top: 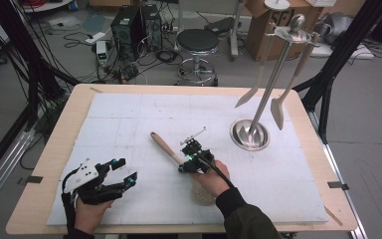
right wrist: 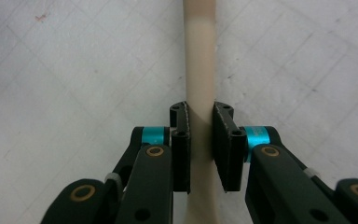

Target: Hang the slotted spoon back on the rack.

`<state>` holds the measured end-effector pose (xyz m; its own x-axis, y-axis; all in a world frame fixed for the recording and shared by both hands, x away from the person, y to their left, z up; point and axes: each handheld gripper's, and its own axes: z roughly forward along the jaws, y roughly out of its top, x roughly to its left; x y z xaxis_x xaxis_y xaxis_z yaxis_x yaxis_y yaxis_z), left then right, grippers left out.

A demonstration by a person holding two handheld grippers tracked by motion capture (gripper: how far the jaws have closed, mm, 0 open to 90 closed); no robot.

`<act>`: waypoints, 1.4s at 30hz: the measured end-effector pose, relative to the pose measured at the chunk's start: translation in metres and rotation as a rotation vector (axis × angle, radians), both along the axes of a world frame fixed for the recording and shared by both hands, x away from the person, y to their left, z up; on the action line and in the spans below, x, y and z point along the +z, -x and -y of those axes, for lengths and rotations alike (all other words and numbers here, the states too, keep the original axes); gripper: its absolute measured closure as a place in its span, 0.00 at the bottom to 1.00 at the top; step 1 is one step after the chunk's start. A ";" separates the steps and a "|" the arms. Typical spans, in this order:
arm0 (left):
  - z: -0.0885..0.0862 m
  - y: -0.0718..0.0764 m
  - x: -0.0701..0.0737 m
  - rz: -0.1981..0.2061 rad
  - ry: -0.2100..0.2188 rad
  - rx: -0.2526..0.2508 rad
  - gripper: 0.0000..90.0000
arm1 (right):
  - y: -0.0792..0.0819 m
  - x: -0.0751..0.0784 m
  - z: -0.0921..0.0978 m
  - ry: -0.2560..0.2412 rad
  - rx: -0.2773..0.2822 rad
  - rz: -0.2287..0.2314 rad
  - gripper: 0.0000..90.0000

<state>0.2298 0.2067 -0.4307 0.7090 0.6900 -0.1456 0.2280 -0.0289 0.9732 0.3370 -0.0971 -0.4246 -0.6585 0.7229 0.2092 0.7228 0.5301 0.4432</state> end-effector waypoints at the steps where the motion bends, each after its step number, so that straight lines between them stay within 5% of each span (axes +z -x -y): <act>1: 0.000 0.000 0.000 0.001 0.000 0.001 0.38 | 0.000 0.001 0.003 -0.015 -0.001 -0.008 0.88; 10: 0.002 0.001 -0.001 0.011 -0.007 0.005 0.37 | 0.005 0.017 0.043 -0.206 -0.069 0.101 0.88; 21: 0.004 -0.002 -0.002 -0.004 -0.006 -0.004 0.35 | 0.019 0.030 0.089 -0.352 -0.173 0.226 0.87; 42: 0.006 -0.006 -0.004 -0.049 -0.017 -0.018 0.23 | 0.040 0.048 0.139 -0.478 -0.312 0.425 0.87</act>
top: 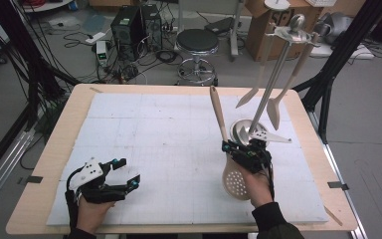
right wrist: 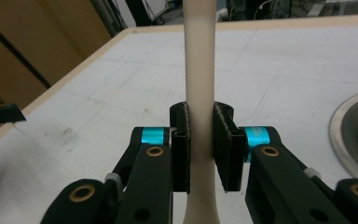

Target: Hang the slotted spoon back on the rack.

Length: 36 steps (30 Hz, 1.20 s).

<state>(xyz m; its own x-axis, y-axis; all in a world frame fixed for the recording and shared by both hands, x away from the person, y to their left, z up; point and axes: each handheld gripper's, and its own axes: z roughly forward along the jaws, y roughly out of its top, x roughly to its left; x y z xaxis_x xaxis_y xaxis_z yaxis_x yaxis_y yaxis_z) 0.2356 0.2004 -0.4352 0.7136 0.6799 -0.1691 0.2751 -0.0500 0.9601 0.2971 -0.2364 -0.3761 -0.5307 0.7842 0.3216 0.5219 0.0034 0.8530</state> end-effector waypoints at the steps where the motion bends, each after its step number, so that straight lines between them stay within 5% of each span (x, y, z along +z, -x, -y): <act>1: 0.000 0.000 0.000 -0.004 0.001 0.001 0.23 | 0.001 0.002 0.003 -0.010 -0.014 0.017 0.87; 22: 0.001 0.000 -0.001 0.002 -0.019 0.022 0.22 | 0.013 0.034 0.042 -0.120 -0.175 0.193 0.87; 36: 0.002 0.000 -0.001 0.003 -0.020 0.020 0.22 | 0.021 0.042 0.048 -0.128 -0.241 0.290 0.87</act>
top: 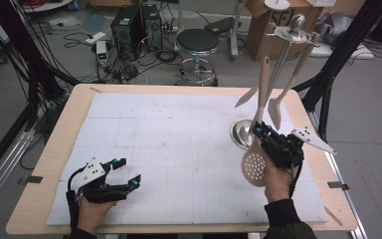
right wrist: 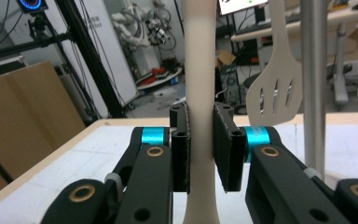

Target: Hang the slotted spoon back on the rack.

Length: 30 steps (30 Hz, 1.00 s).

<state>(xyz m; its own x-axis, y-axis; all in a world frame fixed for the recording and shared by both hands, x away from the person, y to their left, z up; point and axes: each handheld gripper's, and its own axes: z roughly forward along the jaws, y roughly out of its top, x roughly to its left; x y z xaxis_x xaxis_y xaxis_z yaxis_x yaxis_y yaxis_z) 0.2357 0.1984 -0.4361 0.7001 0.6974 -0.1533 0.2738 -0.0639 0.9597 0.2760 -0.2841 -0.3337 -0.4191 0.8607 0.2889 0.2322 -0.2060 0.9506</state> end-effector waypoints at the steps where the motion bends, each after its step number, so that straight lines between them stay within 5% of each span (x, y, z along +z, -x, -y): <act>1: 0.000 0.000 0.000 0.001 -0.001 0.001 0.22 | 0.000 0.001 0.000 0.001 -0.006 0.010 0.87; 17: 0.000 0.000 0.000 -0.001 -0.005 0.003 0.22 | 0.008 0.012 0.001 0.018 -0.085 0.115 0.87; 30: 0.000 0.000 0.000 0.001 -0.009 0.000 0.22 | 0.017 0.028 -0.003 0.007 -0.083 0.169 0.87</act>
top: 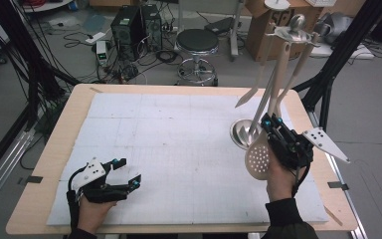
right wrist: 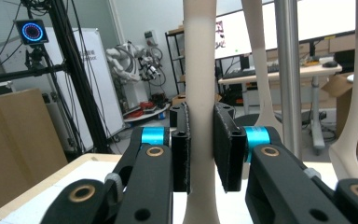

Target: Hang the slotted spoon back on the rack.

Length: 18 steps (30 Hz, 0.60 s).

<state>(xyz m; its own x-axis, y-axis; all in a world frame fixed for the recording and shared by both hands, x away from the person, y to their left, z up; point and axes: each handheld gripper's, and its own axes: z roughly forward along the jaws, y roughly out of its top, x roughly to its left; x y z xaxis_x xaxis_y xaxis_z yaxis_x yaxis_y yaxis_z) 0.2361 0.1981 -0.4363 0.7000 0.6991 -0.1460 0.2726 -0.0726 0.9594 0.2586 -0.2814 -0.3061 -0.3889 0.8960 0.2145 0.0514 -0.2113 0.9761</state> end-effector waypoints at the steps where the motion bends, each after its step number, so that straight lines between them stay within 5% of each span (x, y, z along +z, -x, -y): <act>1: 0.000 0.000 0.000 -0.001 0.002 0.002 0.22 | 0.001 0.001 0.000 -0.003 0.002 0.005 0.87; 18: 0.001 0.002 0.001 0.013 0.005 -0.005 0.23 | -0.006 0.003 0.004 0.015 -0.064 -0.030 0.87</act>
<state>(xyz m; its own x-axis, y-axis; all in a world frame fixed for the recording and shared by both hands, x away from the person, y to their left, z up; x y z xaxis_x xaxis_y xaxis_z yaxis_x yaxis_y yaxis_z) 0.2341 0.1968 -0.4349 0.7053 0.6948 -0.1407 0.2600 -0.0688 0.9632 0.2650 -0.2853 -0.3032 -0.3242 0.9220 0.2116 0.0677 -0.2005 0.9773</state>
